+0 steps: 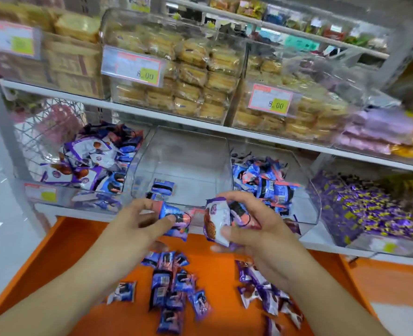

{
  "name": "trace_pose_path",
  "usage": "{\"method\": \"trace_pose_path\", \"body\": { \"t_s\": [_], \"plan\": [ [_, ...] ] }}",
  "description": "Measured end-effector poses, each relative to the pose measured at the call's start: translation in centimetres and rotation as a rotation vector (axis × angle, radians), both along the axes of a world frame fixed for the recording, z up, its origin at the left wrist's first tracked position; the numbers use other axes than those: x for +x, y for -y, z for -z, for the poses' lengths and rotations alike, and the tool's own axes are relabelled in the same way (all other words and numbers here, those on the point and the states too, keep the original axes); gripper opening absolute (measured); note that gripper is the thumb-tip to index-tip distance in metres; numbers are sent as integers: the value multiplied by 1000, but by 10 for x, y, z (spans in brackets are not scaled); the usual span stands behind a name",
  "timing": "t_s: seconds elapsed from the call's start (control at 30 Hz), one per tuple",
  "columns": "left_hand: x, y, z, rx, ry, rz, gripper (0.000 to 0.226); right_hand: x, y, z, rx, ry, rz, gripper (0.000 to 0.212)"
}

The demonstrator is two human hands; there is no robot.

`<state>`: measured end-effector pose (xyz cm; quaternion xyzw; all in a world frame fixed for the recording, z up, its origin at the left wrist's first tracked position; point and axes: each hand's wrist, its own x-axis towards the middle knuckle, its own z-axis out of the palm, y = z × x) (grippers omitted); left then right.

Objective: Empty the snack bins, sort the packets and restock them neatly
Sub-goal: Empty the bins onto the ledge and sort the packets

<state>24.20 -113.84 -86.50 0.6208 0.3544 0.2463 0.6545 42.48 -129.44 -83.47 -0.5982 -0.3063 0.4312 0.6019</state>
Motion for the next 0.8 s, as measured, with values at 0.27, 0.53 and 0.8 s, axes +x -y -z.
{"method": "trace_pose_path", "body": {
  "t_s": [0.27,0.53,0.8],
  "plan": [
    [15,17,5,-50,19,95,32,2,2,14,-89,217,-31,38],
    [12,9,8,137,-35,231,51,-5,-8,28,-104,103,-76,34],
    [-3,-11,6,141,-150,336,34,-16,-17,35,-93,41,-62,42]
  ]
}}
